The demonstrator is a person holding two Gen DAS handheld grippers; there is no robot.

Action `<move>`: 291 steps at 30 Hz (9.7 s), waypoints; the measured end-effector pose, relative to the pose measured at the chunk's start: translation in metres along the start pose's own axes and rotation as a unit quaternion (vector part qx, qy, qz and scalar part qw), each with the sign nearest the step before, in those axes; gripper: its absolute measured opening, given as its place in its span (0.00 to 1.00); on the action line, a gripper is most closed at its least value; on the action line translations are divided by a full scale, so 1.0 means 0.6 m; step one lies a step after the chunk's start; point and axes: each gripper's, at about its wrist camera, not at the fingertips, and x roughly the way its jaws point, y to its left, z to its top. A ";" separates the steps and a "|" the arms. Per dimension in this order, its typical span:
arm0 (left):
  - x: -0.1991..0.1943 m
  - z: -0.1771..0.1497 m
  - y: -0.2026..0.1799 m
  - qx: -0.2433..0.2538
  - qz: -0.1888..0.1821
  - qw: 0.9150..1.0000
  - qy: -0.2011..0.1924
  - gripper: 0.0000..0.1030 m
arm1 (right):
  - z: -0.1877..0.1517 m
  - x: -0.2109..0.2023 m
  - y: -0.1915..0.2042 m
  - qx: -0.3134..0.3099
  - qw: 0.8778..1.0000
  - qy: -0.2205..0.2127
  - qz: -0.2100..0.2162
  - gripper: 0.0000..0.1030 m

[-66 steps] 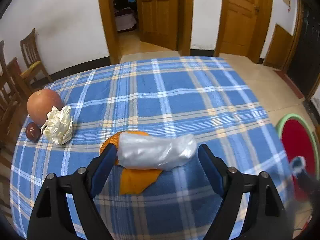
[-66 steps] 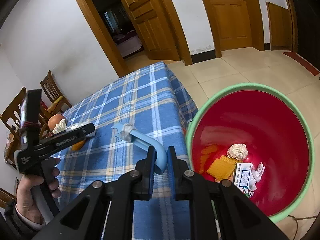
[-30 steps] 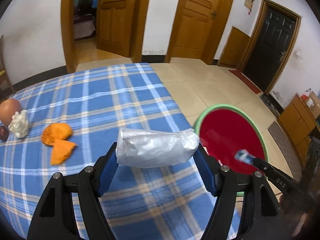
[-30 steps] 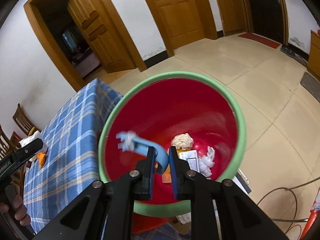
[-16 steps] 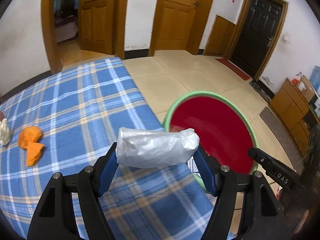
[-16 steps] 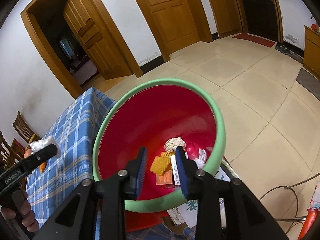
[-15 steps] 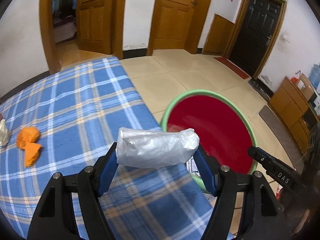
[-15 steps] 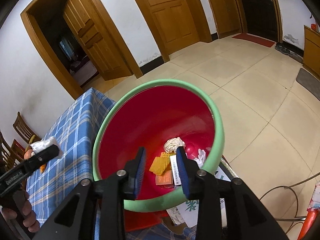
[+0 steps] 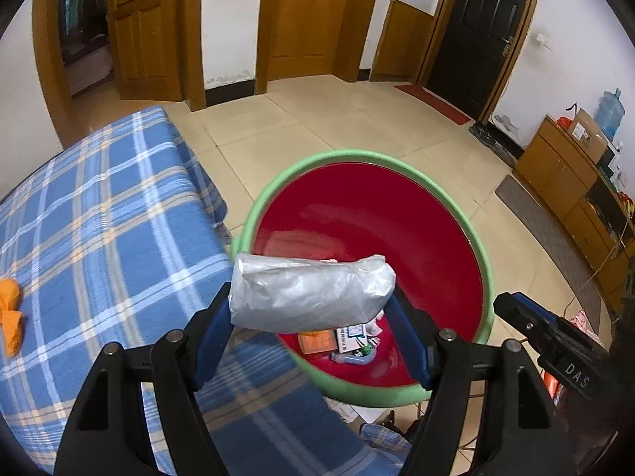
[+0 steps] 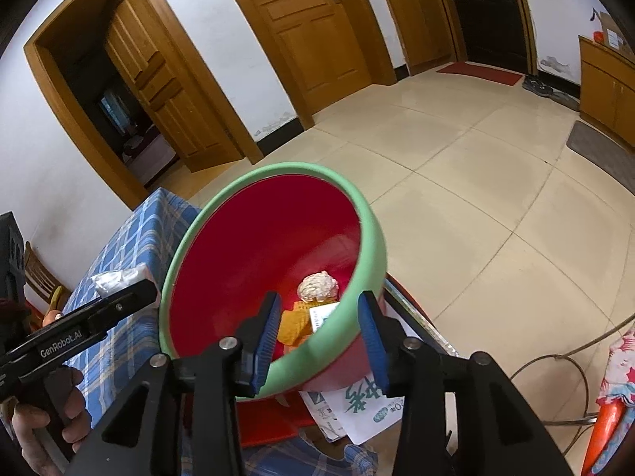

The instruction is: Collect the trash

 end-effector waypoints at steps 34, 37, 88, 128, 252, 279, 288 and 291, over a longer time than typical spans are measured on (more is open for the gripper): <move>-0.119 -0.046 0.103 -0.060 0.051 0.996 -0.043 0.77 | -0.012 -0.038 0.076 -0.034 0.999 -0.011 0.019 0.76; -0.139 -0.055 0.132 -0.073 0.063 0.994 -0.050 0.77 | -0.014 -0.041 0.099 -0.045 0.999 -0.013 0.025 0.79; -0.143 -0.099 0.618 -0.282 0.222 0.932 -0.049 0.50 | -0.053 0.085 0.460 -0.181 0.977 0.054 0.101 0.88; -0.266 -0.208 0.528 -0.278 0.190 0.937 -0.094 0.37 | -0.162 0.199 0.676 -0.333 0.926 0.127 0.129 0.56; -0.051 -0.030 0.043 -0.047 0.007 0.999 -0.002 0.68 | -0.018 -0.029 0.054 -0.017 1.000 0.001 0.006 0.66; -0.256 -0.151 0.180 -0.138 0.167 0.973 -0.079 0.78 | -0.099 -0.096 0.242 -0.135 0.988 -0.004 0.079 0.95; -0.309 -0.192 0.211 -0.161 0.209 0.960 -0.099 0.83 | -0.126 -0.117 0.293 -0.167 0.981 -0.013 0.095 0.99; -0.321 -0.202 0.216 -0.165 0.218 0.957 -0.100 0.83 | -0.133 -0.121 0.305 -0.173 0.980 -0.016 0.099 0.99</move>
